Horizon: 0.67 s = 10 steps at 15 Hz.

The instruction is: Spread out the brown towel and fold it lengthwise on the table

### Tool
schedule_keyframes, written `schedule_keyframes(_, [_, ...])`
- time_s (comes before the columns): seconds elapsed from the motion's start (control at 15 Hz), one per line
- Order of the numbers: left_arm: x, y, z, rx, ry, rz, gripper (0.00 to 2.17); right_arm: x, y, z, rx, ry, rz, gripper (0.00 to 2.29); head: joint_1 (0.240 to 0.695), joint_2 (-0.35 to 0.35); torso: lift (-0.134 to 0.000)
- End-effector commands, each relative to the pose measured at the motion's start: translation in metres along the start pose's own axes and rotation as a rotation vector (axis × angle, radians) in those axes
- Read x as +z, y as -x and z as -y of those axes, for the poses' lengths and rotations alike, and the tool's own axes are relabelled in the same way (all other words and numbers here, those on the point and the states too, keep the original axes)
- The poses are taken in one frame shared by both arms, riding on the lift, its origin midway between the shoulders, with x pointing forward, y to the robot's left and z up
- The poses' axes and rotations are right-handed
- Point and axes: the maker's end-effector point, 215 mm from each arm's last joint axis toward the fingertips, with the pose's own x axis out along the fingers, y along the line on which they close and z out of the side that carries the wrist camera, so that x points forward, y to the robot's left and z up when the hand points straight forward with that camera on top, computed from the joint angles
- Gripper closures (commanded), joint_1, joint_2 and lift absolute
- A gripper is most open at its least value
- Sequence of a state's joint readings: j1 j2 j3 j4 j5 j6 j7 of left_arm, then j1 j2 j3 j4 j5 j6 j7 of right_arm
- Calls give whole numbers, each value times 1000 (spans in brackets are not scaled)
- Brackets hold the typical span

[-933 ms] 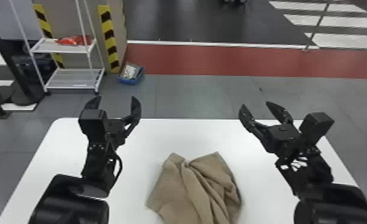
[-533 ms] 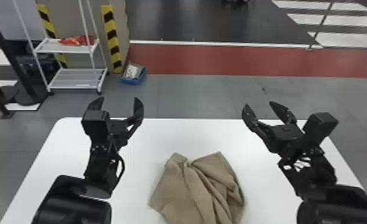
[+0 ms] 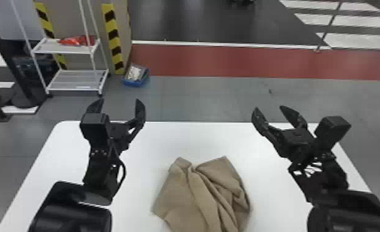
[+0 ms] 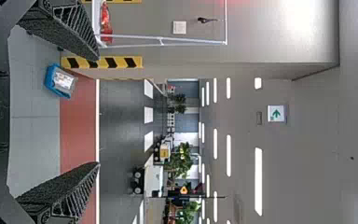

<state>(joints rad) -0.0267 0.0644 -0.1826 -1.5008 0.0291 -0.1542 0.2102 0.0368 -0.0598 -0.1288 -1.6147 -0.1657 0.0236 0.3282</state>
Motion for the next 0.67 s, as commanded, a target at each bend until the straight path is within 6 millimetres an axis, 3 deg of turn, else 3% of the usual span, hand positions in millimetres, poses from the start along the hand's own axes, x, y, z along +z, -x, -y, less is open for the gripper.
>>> schedule_keyframes(0.0, [0,1,0,0,-1,0,87,0,-1,0,0,1,-2,208,673,-60,0])
schedule_keyframes(0.2, [-1,1,-1,-4,1,-1,93,-3,-1,0,1,3,-10,211,674,-60,0])
schedule_keyframes(0.33, [-8,2,0,-12,6,-15,154,-15,0,4,2,5,-36,211,674,-60,0])
schedule_keyframes(0.6, [-38,15,-6,-18,4,-71,208,-59,13,10,-2,23,-116,218,695,-61,0])
